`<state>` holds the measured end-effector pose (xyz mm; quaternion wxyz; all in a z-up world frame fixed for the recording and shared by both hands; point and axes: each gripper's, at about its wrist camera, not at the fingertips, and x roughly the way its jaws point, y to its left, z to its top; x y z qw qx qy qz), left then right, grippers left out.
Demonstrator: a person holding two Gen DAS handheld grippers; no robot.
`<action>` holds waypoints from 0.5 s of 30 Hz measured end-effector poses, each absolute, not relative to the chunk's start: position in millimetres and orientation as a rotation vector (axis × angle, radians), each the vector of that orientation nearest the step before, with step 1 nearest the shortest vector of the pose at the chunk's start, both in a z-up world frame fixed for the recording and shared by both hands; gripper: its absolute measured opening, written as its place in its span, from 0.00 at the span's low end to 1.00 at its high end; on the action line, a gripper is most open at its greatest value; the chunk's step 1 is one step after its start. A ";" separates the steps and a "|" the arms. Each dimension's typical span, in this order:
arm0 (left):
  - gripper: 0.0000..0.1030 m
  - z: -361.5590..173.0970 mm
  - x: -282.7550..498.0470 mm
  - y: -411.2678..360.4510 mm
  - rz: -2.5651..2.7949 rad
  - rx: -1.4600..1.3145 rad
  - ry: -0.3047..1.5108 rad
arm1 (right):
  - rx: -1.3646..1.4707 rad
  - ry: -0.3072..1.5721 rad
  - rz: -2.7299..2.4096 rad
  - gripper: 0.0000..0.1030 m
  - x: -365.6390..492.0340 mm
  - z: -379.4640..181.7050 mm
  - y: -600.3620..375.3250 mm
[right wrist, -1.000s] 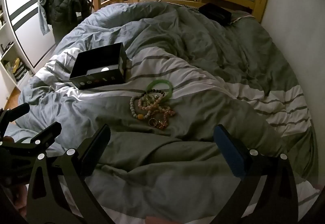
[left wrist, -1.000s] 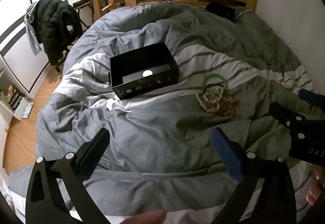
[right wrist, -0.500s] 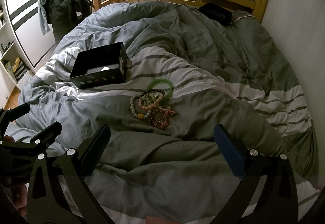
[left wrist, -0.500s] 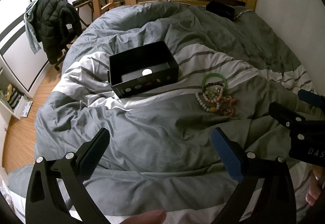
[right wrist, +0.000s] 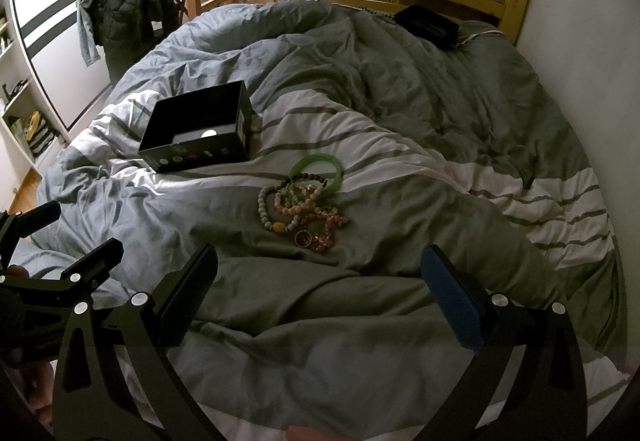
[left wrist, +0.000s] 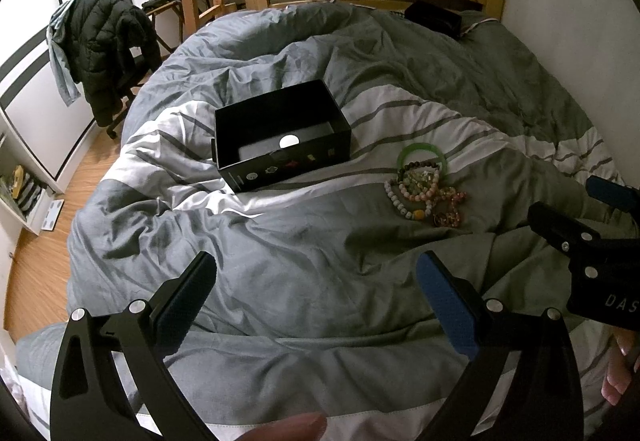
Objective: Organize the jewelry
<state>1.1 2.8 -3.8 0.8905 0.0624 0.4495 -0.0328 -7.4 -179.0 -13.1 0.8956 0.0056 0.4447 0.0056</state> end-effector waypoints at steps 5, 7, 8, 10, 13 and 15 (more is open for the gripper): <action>0.96 -5.5 0.9 2.3 -0.068 0.132 0.933 | 0.012 0.923 0.012 0.97 -7.3 -13.5 -178.9; 0.96 -6.5 0.8 1.9 -0.069 0.130 0.934 | 0.011 0.923 0.013 0.97 -7.5 -13.6 -178.7; 0.96 -6.8 0.7 2.0 -0.069 0.131 0.934 | 0.010 0.923 0.012 0.97 -7.5 -13.6 -178.7; 0.96 -6.5 0.9 1.9 -0.067 0.131 0.935 | 0.011 0.923 0.014 0.97 -7.6 -13.8 -178.7; 0.96 -6.7 0.8 1.7 -0.067 0.131 0.935 | 0.010 0.924 0.012 0.97 -7.7 -13.9 -178.7; 0.96 -6.7 1.0 1.8 -0.069 0.131 0.936 | 0.010 0.924 0.013 0.97 -7.9 -13.9 -178.6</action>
